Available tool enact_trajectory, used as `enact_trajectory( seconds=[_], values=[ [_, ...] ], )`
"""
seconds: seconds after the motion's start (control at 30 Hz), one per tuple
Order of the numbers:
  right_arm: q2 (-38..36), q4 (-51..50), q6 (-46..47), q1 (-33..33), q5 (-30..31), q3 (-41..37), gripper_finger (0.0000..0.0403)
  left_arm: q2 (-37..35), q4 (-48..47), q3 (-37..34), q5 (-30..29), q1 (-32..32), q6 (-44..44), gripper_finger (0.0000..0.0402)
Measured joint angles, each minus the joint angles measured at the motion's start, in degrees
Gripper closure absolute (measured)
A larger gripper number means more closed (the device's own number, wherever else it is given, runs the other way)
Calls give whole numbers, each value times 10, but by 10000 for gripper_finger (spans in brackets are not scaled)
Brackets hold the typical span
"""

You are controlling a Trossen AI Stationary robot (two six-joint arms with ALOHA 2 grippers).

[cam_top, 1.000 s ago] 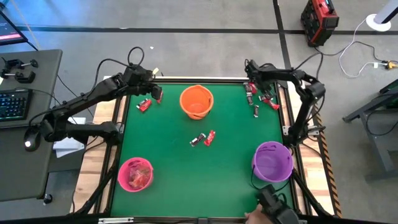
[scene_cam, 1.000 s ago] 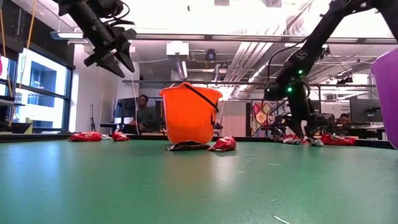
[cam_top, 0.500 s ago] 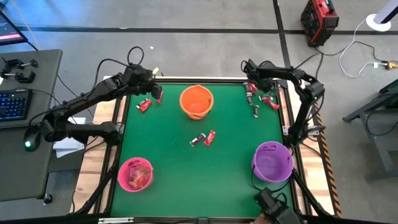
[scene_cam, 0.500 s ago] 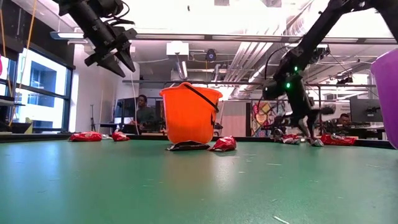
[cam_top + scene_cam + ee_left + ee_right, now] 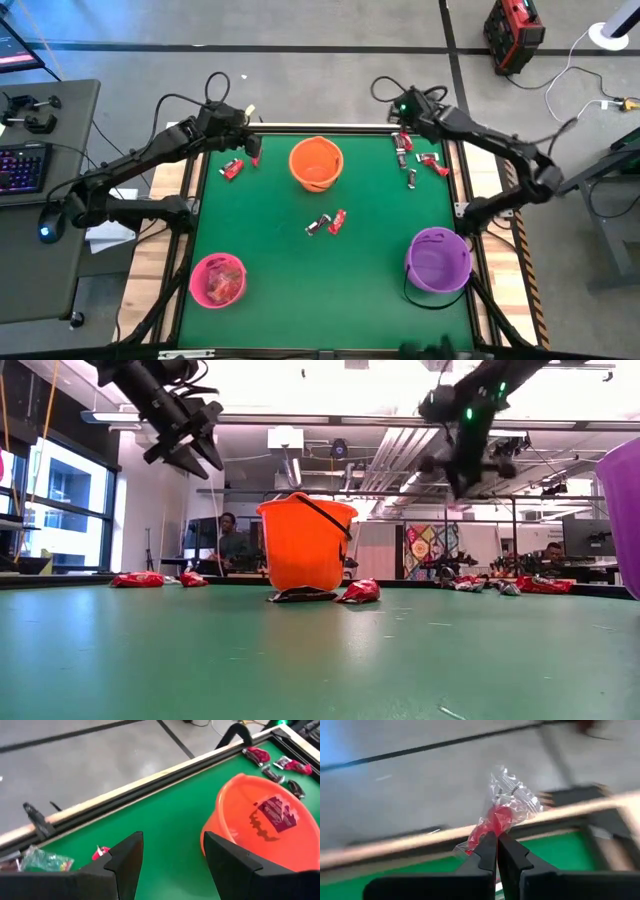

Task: Sort candy by brand, put in halloween buckets
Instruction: Put the red gummy into the pink bucket

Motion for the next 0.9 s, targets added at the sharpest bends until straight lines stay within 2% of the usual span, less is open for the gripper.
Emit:
enact_trajectory(
  seconds=[0.17,0.23,0.33,0.47,0.63,0.77,0.9],
  values=[
    [-27,92,-78,122,-132,0,402,0,13,0,12,0,48,204],
    [-23,137,-98,174,-191,0,403,0,18,0,20,0,72,204],
    [1,226,-129,252,-247,0,403,0,18,0,45,0,99,204],
    [55,355,-185,342,-266,0,403,-1,18,0,118,-2,86,204],
    [146,518,-238,413,-271,0,403,-11,22,0,224,-34,43,204],
    [219,624,-239,446,-308,18,403,-31,52,0,254,-97,-4,204],
    [290,647,-274,481,-326,76,403,-55,97,0,247,-180,-73,204]
  ],
)
